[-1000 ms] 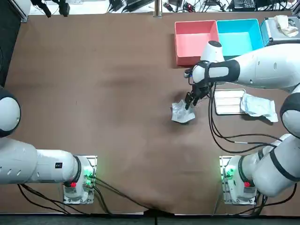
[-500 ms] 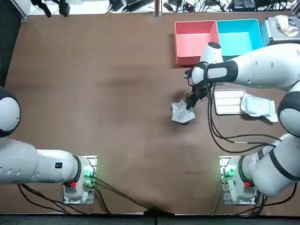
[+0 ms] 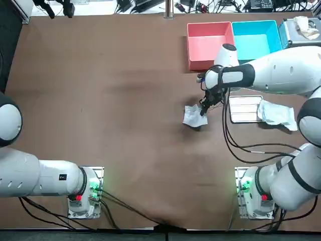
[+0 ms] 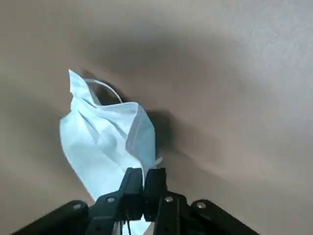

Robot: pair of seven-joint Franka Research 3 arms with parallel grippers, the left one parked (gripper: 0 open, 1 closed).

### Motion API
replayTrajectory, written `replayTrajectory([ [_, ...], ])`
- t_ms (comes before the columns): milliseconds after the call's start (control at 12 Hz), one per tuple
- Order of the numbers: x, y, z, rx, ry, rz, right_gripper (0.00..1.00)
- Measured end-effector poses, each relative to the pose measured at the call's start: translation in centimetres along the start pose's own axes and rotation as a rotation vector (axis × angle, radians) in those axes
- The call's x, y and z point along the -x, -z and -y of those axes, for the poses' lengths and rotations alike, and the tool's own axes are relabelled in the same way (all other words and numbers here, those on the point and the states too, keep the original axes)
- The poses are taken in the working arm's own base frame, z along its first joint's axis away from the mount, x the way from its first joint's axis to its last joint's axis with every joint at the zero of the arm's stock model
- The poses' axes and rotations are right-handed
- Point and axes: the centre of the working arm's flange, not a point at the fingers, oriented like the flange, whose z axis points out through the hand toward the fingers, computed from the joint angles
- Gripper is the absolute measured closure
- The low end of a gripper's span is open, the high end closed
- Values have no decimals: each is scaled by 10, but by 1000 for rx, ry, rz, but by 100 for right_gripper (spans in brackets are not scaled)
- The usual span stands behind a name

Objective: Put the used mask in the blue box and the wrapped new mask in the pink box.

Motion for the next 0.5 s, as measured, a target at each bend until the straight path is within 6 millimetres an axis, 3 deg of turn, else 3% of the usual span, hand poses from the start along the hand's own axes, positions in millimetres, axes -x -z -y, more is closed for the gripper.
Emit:
replayTrajectory([
  [500,-3,20,4,-10,-18,-37,98],
])
